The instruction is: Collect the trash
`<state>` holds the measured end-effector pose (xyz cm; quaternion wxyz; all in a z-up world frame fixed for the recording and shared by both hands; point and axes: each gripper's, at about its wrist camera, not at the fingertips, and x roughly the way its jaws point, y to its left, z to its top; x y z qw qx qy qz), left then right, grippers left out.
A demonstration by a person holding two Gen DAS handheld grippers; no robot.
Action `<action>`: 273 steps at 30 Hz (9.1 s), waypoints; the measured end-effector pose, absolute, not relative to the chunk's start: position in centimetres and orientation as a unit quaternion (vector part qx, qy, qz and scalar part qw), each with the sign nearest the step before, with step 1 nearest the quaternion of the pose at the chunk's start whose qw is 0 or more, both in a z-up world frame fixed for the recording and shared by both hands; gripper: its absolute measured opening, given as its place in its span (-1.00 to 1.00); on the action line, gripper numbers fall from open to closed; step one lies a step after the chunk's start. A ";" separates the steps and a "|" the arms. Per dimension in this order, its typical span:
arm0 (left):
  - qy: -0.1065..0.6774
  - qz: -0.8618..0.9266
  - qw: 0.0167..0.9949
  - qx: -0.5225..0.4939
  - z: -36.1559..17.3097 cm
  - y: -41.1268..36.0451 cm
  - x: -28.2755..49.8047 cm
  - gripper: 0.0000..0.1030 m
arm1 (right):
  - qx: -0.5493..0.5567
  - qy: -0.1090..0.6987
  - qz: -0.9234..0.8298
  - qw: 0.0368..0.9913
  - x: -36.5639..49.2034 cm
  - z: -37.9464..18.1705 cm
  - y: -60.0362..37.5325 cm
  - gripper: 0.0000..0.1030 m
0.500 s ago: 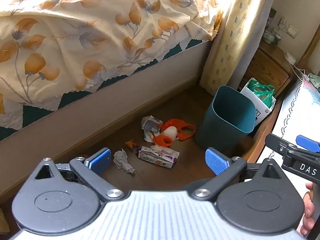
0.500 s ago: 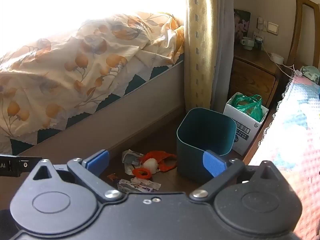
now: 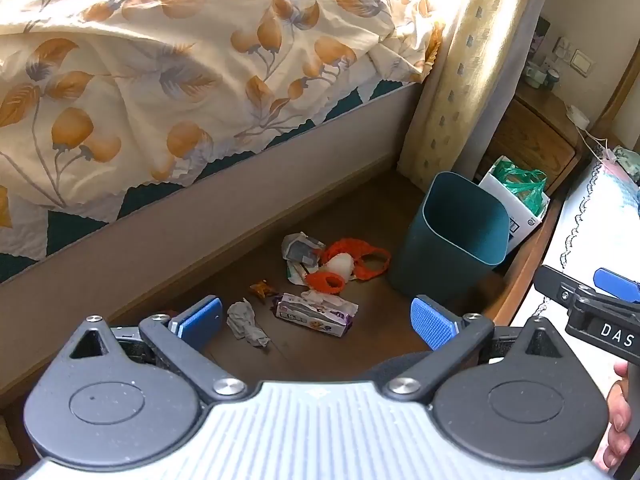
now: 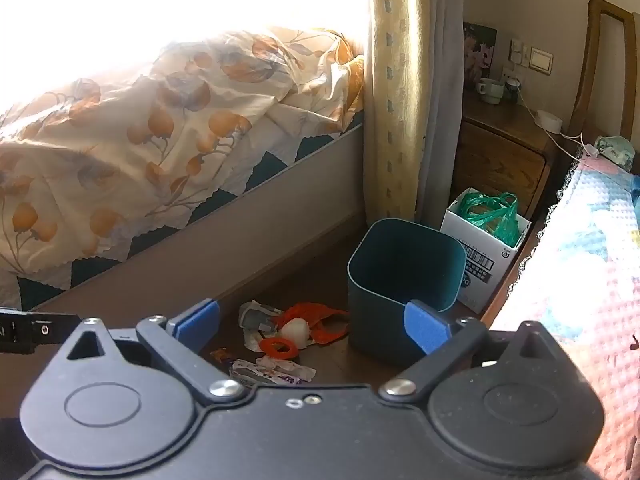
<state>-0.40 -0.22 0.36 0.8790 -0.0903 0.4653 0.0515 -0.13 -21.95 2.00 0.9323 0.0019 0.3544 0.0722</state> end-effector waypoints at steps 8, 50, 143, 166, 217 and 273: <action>0.463 0.050 0.881 -0.089 0.6 0.2 -0.6 0.97 | 0.003 0.355 0.069 0.933 -0.3 2.3 -21.7 0.92; 0.435 0.043 0.898 -0.052 1.7 -1.1 -2.1 0.97 | -0.018 0.348 0.121 0.930 -1.9 4.0 -19.5 0.89; 0.757 0.152 0.616 -0.156 -48.2 2.1 28.4 0.97 | -0.032 0.616 -0.128 0.776 34.0 -26.7 -37.4 -0.77; 0.758 0.254 0.553 -0.235 -55.9 0.6 29.5 0.95 | 0.024 0.633 -0.093 0.768 33.5 -27.8 -36.7 -0.79; 0.611 -0.129 0.777 -0.081 -19.4 -8.6 29.9 -0.23 | -0.134 0.584 0.029 0.800 33.6 -21.7 -30.4 -0.91; 0.655 0.007 0.745 -0.126 -31.8 4.3 27.5 0.43 | -0.054 0.625 0.001 0.779 34.0 -23.2 -32.6 -0.90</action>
